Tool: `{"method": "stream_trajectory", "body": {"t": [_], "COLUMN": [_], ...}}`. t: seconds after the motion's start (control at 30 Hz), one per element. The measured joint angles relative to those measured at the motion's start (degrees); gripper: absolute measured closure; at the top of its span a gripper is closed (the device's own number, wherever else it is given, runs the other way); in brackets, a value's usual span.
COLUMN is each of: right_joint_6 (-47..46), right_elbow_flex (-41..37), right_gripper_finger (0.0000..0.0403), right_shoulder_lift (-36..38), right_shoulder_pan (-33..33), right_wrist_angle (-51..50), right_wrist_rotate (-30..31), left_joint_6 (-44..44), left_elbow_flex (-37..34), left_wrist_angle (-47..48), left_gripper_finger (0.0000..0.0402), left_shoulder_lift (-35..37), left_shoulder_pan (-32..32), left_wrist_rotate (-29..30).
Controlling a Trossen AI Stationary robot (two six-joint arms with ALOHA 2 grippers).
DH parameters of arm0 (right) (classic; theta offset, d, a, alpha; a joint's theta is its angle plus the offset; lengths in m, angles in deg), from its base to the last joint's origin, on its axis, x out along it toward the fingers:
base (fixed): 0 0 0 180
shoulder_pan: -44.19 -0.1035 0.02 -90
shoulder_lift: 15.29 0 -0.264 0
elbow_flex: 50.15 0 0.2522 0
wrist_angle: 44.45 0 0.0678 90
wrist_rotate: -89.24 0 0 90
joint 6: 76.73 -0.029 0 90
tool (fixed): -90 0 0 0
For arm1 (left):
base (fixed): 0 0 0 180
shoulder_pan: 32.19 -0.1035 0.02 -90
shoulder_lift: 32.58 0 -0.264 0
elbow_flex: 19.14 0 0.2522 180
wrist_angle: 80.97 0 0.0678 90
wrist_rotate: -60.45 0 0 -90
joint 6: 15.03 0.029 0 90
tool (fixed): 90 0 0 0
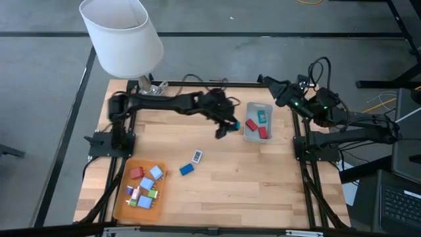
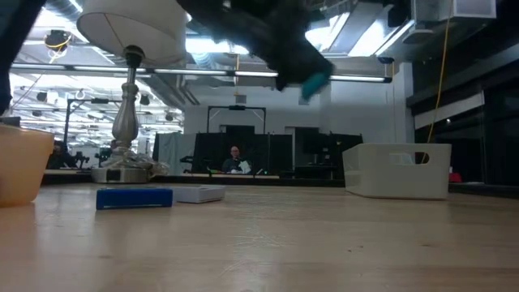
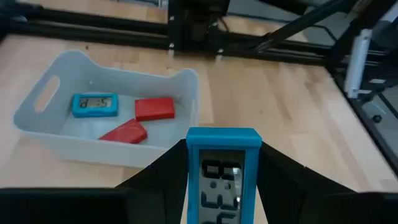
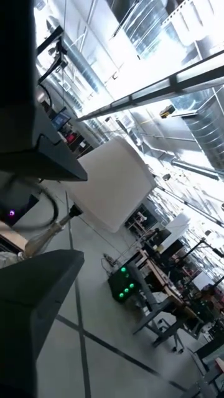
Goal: Pick & Place Office items
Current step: Put the blue digital timer into the grey bin
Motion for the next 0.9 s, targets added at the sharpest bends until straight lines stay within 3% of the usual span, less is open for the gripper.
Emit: {"method": "stream_trajectory", "body": {"t": [0.43,0.9], "right_joint_6": [-1.20,-3.06], "right_elbow_flex": [0.00,0.00], "right_gripper_finger": [0.0213,0.0213], "right_shoulder_lift": [0.12,0.12], "right_shoulder_pan": [0.00,-0.04], "right_wrist_angle": [-0.31,-0.36], "right_wrist_rotate": [-2.09,-3.67], "left_joint_6": [1.28,-2.61], "left_elbow_flex": [26.41,34.84], "left_wrist_angle": [-0.31,-3.69], "left_gripper_finger": [0.0250,0.0250], "left_shoulder_lift": [-20.63,-31.91], "left_shoulder_pan": [-0.16,-2.20], "left_wrist_rotate": [-2.32,-5.78]}}
